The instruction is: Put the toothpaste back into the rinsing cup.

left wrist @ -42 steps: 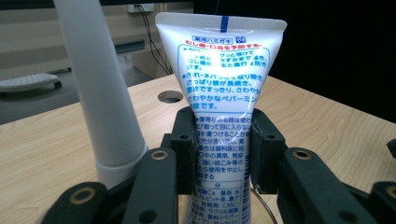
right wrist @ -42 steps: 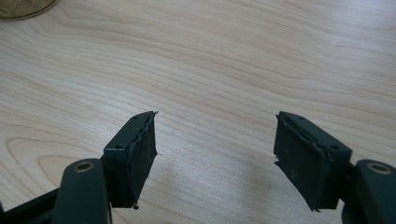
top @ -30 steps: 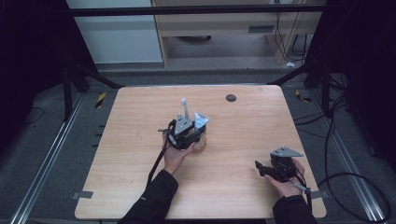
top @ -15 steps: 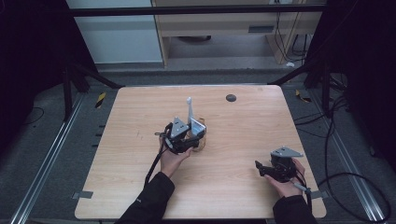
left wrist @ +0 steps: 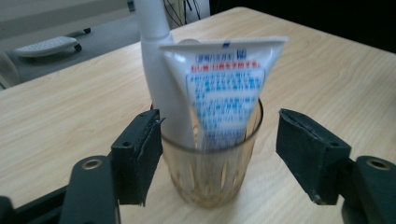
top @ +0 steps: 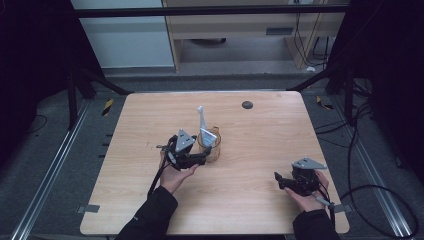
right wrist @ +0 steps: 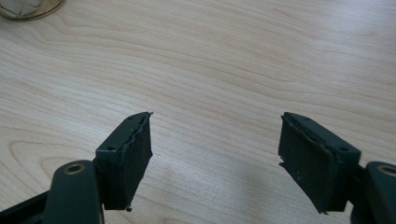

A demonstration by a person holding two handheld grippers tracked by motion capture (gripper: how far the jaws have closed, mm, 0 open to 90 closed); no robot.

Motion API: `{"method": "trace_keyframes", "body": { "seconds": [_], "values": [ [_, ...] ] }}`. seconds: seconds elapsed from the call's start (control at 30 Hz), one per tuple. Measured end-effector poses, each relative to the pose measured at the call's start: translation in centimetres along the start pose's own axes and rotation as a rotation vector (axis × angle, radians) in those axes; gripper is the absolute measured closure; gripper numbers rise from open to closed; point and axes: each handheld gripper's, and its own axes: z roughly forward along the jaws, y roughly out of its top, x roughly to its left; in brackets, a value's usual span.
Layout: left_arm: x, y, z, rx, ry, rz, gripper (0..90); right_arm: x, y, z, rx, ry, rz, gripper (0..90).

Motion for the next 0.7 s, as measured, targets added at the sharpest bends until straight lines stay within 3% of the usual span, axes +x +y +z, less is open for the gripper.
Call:
{"method": "trace_keyframes", "body": {
  "seconds": [0.3,0.7],
  "values": [
    [1.1,-3.0,-3.5,0.055,0.009,0.003,27.5,-0.2,-0.1,-0.2,0.0,-0.01,0.018,24.2],
    [3.9,-8.1,-7.4,0.118,0.081,-0.07,25.7,-0.1,-0.2,-0.2,0.011,-0.019,0.012,22.8]
  ]
}}
